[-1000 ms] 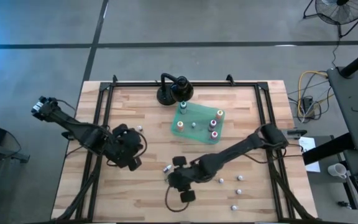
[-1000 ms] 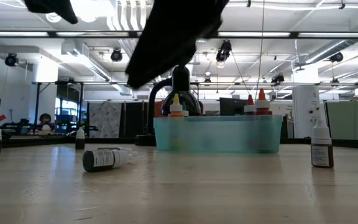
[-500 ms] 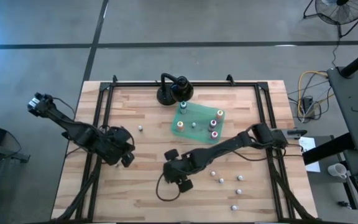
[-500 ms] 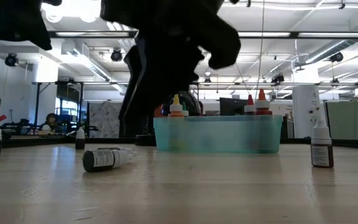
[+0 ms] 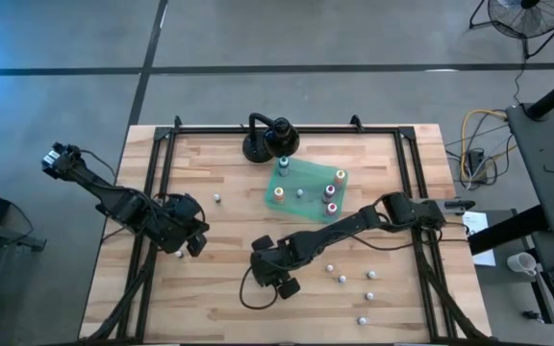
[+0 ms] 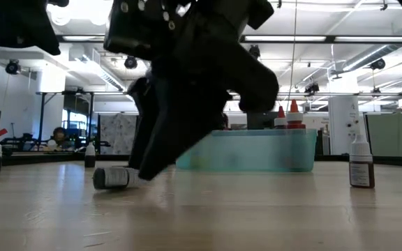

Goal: Pick & Place food coloring
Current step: Move the green food coloring bottle to the middle left of the table

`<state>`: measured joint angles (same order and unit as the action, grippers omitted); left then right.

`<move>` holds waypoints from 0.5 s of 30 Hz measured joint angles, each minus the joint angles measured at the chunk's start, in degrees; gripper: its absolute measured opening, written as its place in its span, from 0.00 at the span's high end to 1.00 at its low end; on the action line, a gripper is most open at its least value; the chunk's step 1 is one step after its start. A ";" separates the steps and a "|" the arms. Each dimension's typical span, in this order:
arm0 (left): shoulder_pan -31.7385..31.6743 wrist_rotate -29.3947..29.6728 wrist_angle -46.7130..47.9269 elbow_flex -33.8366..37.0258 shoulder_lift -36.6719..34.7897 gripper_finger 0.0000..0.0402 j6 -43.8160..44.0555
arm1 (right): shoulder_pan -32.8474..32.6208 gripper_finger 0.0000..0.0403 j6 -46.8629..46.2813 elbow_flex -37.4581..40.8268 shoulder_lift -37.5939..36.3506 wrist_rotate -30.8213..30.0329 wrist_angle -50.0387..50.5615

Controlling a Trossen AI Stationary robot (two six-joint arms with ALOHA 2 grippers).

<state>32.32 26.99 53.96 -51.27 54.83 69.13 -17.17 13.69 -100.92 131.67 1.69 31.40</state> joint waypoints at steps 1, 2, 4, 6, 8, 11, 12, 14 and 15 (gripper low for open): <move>0.00 0.15 0.08 0.00 0.02 1.00 -0.01 | 0.00 0.58 -0.02 0.00 0.38 0.02 -0.07; 0.00 0.32 0.04 0.00 0.02 1.00 0.00 | 0.00 0.58 -0.14 0.04 0.55 0.04 -0.08; -0.01 0.62 0.06 0.00 0.02 1.00 -0.01 | -0.02 0.58 -0.14 0.07 0.57 0.04 -0.08; -0.02 0.97 0.04 0.00 0.00 1.00 0.01 | 0.00 0.59 0.02 0.04 0.54 0.04 -0.29; -0.02 1.16 0.04 0.00 0.00 1.00 0.03 | 0.09 0.60 -0.27 0.07 0.54 0.06 -0.20; -0.02 1.30 0.04 0.00 0.02 1.00 0.03 | 0.32 0.63 -2.72 0.04 0.54 0.26 -0.34; -0.02 1.43 0.04 0.00 0.01 1.00 0.03 | 0.38 0.63 -3.94 0.04 0.54 0.30 -0.31; -0.02 1.48 0.06 0.00 0.02 1.00 0.05 | 0.39 0.65 -6.38 0.05 0.54 0.31 -0.28; -0.02 1.48 0.04 0.00 0.02 1.00 0.05 | 0.37 0.66 -7.57 0.07 0.54 0.31 -0.29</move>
<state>32.29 28.47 54.00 -51.27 54.84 69.19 -16.80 6.12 -100.86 132.20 2.00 31.11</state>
